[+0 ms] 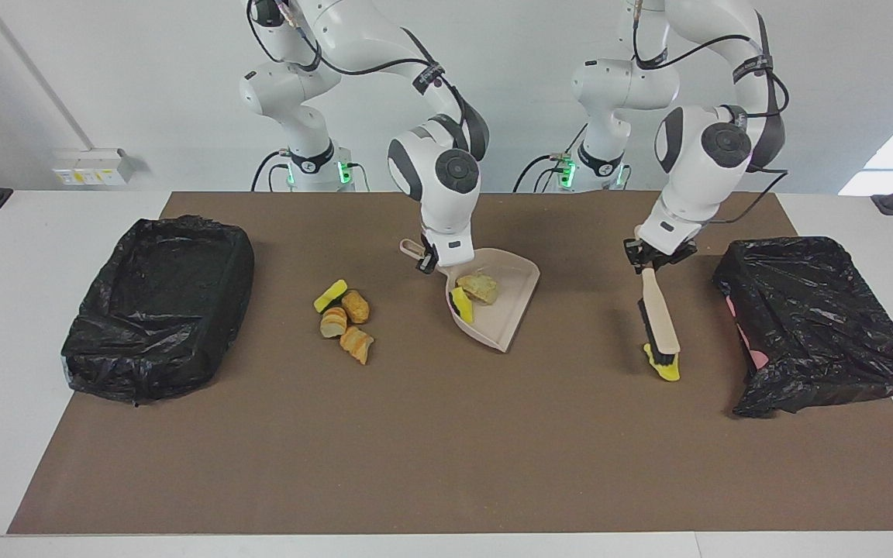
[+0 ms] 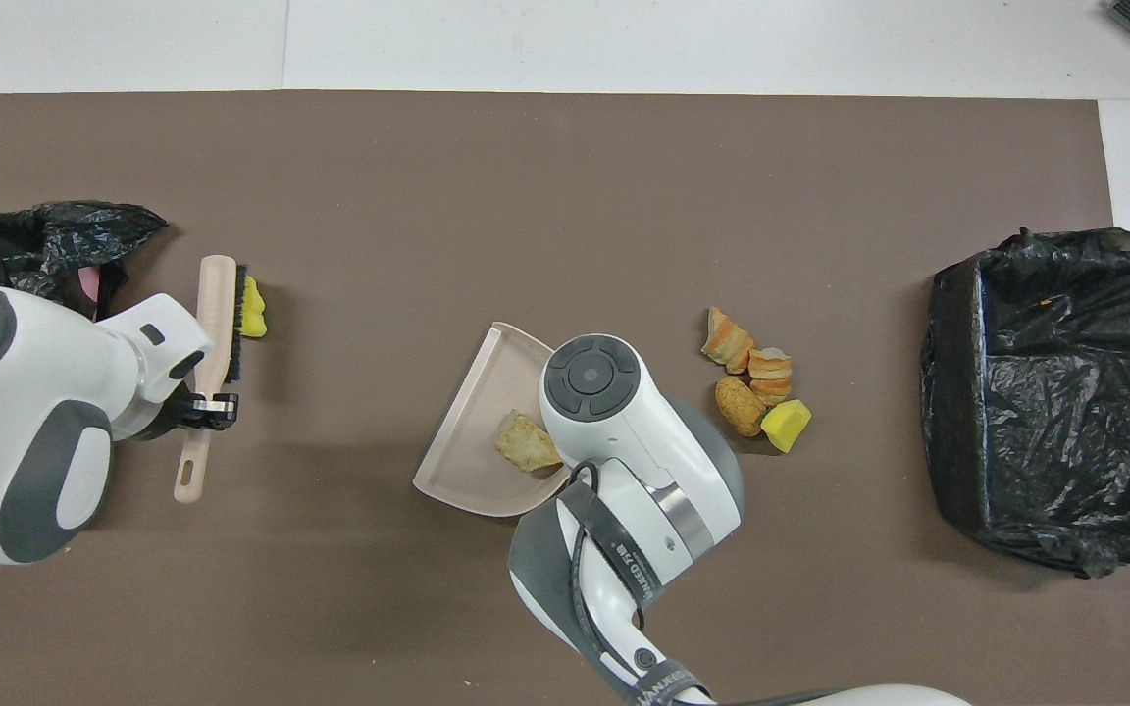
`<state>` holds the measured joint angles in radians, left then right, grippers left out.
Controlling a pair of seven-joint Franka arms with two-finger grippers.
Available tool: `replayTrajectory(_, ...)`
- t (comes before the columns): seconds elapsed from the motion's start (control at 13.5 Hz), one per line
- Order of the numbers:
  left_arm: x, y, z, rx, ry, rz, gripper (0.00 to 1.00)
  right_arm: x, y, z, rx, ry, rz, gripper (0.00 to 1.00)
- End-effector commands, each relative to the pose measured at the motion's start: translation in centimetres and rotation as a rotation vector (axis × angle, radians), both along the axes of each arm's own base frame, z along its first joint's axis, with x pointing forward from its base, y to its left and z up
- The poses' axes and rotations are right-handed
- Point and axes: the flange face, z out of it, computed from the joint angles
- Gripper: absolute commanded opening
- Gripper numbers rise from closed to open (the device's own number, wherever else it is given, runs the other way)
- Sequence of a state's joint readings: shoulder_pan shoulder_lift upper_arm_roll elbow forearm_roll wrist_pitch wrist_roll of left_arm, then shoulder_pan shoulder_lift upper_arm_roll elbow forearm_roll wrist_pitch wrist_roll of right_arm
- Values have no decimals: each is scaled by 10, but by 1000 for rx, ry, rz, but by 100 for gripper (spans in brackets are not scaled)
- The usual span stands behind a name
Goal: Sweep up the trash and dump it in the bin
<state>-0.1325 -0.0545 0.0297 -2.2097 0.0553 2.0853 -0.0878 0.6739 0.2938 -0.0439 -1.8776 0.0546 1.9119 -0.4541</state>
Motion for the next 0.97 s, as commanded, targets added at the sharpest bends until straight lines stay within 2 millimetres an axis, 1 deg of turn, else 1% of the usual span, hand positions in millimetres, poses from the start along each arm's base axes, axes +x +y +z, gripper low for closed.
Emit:
replayTrajectory(0.0, 16, 37, -27, 16, -13, 15, 0, -9, -7, -4, 2, -6, -20, 0)
replayTrajectory(0.07, 17, 41, -36, 13, -5, -10, 0, -9, -7, -4, 3, -7, -20, 0)
replayTrajectory(0.15, 16, 45, -37, 13, 0, -16, 0, -9, -7, -4, 2, -5, -22, 0)
replayTrajectory(0.22, 16, 39, -40, 13, 6, -27, 0, -8, -8, -1, -14, -8, -11, 0)
replayTrajectory(0.3, 14, 30, -52, 13, 28, -46, 0, -8, -8, 2, -41, -5, 4, 0)
replayTrajectory(0.37, 12, 16, -58, 11, 38, -86, 0, -7, -6, 9, -58, -6, 8, 0)
replayTrajectory(0.45, 10, 2, -59, 1, 44, -134, 0, -7, -4, 13, -74, 1, 2, 0)
replayTrajectory(0.52, 5, -20, -60, -1, 55, -181, 0, -5, -1, 17, -79, -8, -10, 0)
replayTrajectory(0.59, -2, -47, -60, -1, 62, -232, 0, -5, 0, 18, -86, -15, -38, 0)
replayTrajectory(0.67, -10, -68, -61, -23, 70, -254, 0, -5, 1, 20, -101, -32, -91, 0)
replayTrajectory(0.74, -18, -91, -60, -42, 78, -281, 0, -7, 2, 23, -123, -52, -197, 0)
replayTrajectory(0.82, -26, -108, -60, -46, 87, -310, 0, -10, 4, 25, -144, -65, -243, 0)
replayTrajectory(0.89, -38, -131, -59, -47, 95, -358, 0, -12, 5, 25, -148, -65, -238, 0)
